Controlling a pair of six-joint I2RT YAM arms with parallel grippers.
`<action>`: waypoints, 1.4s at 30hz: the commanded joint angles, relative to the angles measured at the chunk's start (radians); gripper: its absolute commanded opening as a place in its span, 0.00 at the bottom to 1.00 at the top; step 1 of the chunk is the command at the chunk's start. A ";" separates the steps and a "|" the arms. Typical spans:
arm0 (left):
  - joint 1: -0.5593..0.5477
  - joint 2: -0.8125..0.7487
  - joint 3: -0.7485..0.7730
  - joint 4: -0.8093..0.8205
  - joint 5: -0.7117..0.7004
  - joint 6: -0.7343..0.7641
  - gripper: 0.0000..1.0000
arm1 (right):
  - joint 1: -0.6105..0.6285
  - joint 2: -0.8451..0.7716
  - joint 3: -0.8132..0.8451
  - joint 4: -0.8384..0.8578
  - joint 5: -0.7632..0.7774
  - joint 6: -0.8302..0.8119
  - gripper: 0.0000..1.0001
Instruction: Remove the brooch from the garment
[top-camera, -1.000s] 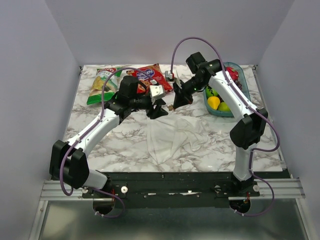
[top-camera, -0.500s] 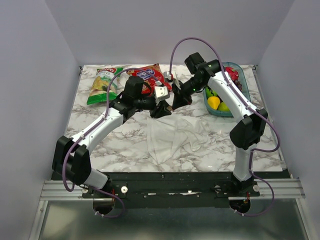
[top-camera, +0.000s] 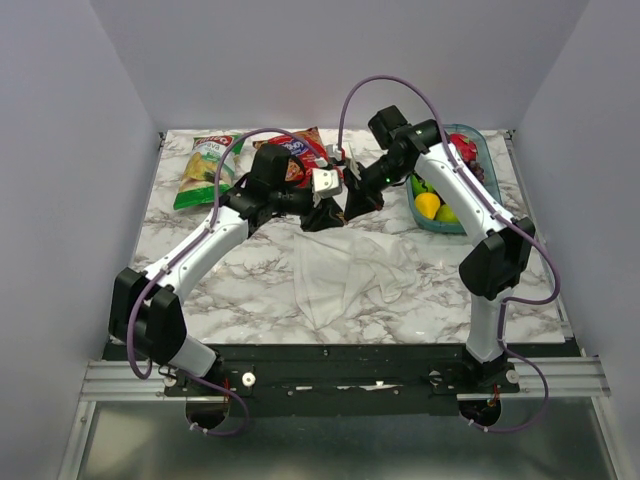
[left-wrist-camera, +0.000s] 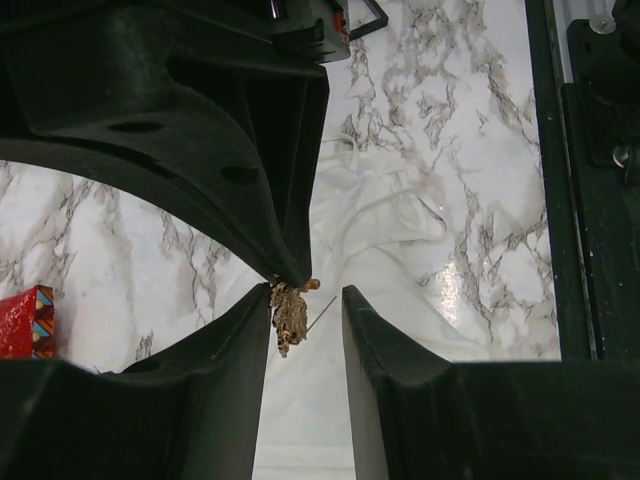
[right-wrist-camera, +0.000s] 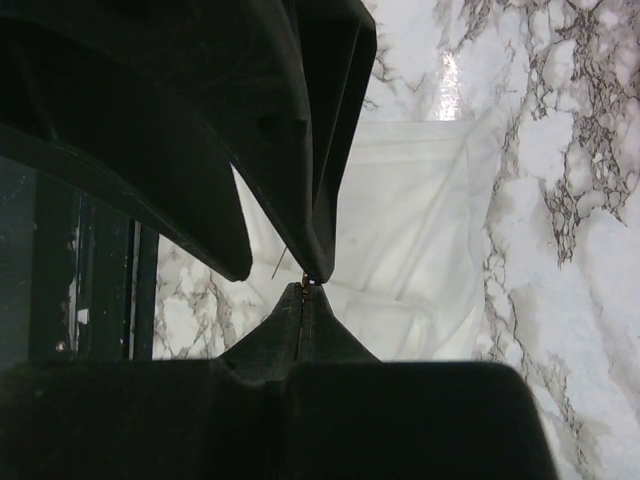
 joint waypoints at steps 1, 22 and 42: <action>-0.007 0.024 0.037 -0.078 0.055 0.073 0.41 | 0.006 -0.027 -0.008 -0.184 -0.005 0.005 0.01; -0.008 0.058 0.087 -0.231 0.073 0.256 0.42 | 0.008 -0.021 -0.006 -0.184 0.003 0.013 0.00; -0.022 0.044 0.066 -0.253 0.006 0.317 0.29 | 0.008 -0.024 -0.005 -0.184 -0.002 0.015 0.00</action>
